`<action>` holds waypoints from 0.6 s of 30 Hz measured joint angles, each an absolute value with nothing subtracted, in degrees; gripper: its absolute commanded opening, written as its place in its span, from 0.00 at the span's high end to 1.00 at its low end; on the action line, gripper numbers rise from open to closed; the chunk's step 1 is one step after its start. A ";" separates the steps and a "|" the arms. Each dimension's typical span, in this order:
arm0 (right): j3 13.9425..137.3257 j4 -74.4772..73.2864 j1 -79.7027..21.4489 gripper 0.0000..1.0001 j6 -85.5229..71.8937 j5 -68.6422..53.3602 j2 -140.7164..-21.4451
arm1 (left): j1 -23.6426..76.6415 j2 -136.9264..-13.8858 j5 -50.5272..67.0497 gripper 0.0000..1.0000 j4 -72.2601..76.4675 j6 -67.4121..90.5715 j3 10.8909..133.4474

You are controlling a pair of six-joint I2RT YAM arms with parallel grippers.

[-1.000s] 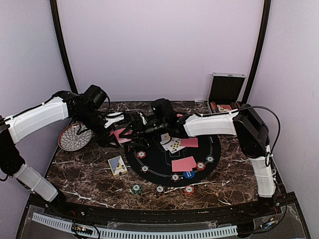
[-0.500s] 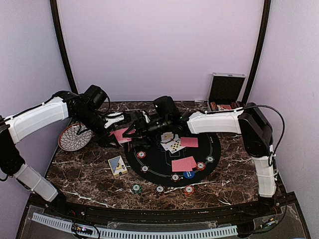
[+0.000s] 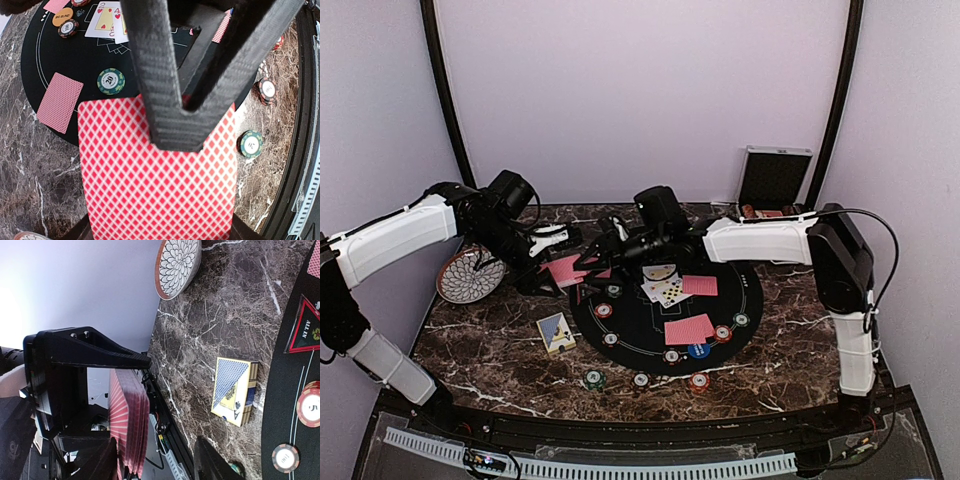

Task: Distribute texas hold em gaming equipment
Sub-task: Pick up the poker card from the face-down deck piles.

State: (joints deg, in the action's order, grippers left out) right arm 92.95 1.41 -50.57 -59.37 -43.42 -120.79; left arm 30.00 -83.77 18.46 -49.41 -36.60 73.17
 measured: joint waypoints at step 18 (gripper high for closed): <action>92.05 5.19 -50.63 0.89 -64.23 -45.45 -119.46 | 29.85 -83.77 18.59 1.00 -49.41 -36.62 73.17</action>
State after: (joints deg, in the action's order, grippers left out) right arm 92.05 5.19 -50.63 -64.23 -45.45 -119.46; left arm 29.85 -83.77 18.59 -49.41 -36.62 73.17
